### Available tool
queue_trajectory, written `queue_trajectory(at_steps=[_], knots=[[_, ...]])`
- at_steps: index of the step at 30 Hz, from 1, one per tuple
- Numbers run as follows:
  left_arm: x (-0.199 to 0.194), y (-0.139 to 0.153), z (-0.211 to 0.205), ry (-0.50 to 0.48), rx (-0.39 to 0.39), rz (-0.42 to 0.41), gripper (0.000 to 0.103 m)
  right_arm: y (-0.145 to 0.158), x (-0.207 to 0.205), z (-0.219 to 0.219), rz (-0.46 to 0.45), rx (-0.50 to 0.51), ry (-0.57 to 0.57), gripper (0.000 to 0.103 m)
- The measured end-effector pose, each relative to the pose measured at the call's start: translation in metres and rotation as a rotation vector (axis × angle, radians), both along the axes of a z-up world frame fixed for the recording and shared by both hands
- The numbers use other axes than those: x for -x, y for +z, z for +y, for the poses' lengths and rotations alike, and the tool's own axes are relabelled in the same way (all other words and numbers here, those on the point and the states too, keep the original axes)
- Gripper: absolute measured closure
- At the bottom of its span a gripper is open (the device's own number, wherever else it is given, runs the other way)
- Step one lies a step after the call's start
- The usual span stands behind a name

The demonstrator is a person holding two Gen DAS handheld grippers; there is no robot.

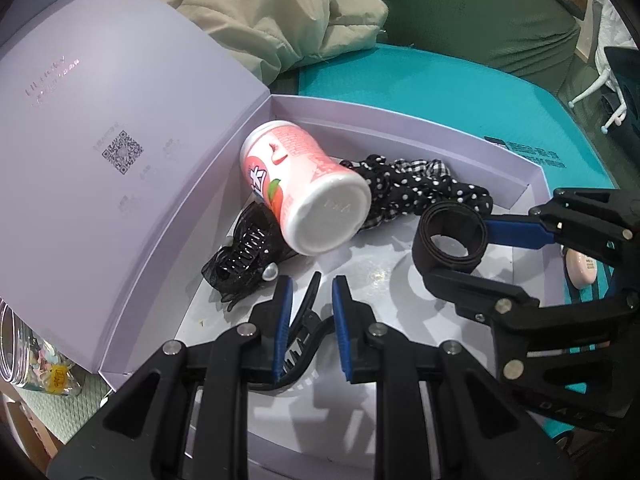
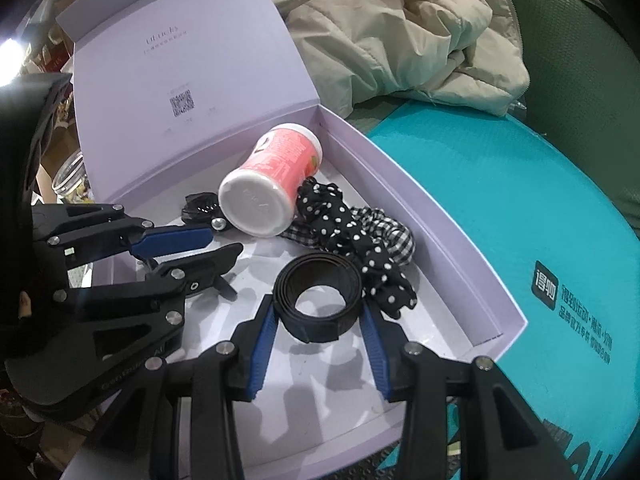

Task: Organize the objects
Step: 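Lower the hair band and claw clip into the box with both grippers, then open both grippers releasing the hair band and claw clip, then withdraw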

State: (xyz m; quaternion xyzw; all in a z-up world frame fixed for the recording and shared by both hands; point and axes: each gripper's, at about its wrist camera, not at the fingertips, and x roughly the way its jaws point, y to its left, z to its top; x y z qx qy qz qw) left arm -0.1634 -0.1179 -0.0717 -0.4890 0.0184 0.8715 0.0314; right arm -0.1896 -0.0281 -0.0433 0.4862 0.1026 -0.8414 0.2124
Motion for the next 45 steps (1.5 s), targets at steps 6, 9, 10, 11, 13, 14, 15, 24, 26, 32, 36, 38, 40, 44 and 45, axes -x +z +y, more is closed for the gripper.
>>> queue_trajectory(at_steps=[6, 9, 10, 11, 13, 14, 15, 24, 26, 32, 36, 38, 40, 44, 45], knots=[[0.003, -0.005, -0.003, 0.017, -0.008, -0.031, 0.084, -0.004, 0.001, -0.003, 0.002, -0.040, 0.011, 0.061], [0.004, -0.006, -0.003, 0.019, -0.016, -0.041, 0.083, -0.006, 0.001, -0.005, 0.000, -0.063, 0.014, 0.061], [0.004, -0.006, -0.002, 0.020, -0.015, -0.045, 0.083, -0.006, 0.002, -0.005, 0.001, -0.062, 0.013, 0.061], [0.004, -0.006, -0.002, 0.021, -0.013, -0.047, 0.083, -0.005, 0.002, -0.004, 0.002, -0.059, 0.011, 0.061], [0.005, -0.006, -0.002, 0.026, -0.009, -0.051, 0.080, -0.006, 0.002, -0.004, -0.003, -0.063, 0.008, 0.061], [0.005, -0.007, -0.002, 0.029, -0.005, -0.056, 0.075, -0.006, 0.002, -0.004, -0.003, -0.064, 0.008, 0.061], [0.005, -0.007, -0.003, 0.033, -0.002, -0.060, 0.069, -0.006, 0.002, -0.004, -0.003, -0.066, 0.005, 0.061], [0.000, 0.007, -0.005, 0.047, 0.011, -0.021, 0.048, 0.000, -0.005, -0.002, -0.001, -0.064, -0.009, 0.059], [-0.002, 0.010, -0.004, 0.046, 0.022, -0.011, 0.047, 0.003, -0.007, -0.002, 0.008, -0.071, -0.011, 0.057], [-0.008, 0.015, -0.005, 0.049, 0.018, 0.002, 0.046, 0.012, -0.014, 0.001, 0.034, -0.066, -0.032, 0.053], [-0.013, 0.025, -0.011, 0.062, 0.008, 0.035, 0.044, 0.019, -0.017, 0.005, 0.051, -0.048, -0.055, 0.052], [-0.016, 0.029, -0.015, 0.064, -0.004, 0.052, 0.039, 0.023, -0.020, 0.005, 0.067, -0.044, -0.063, 0.050], [-0.018, 0.032, -0.019, 0.072, -0.018, 0.064, 0.037, 0.028, -0.024, 0.005, 0.087, -0.044, -0.065, 0.048], [-0.021, 0.038, -0.024, 0.080, -0.038, 0.079, 0.035, 0.038, -0.034, 0.003, 0.123, -0.054, -0.069, 0.039], [-0.021, 0.039, -0.025, 0.080, -0.038, 0.084, 0.034, 0.040, -0.035, 0.003, 0.129, -0.052, -0.071, 0.038]])
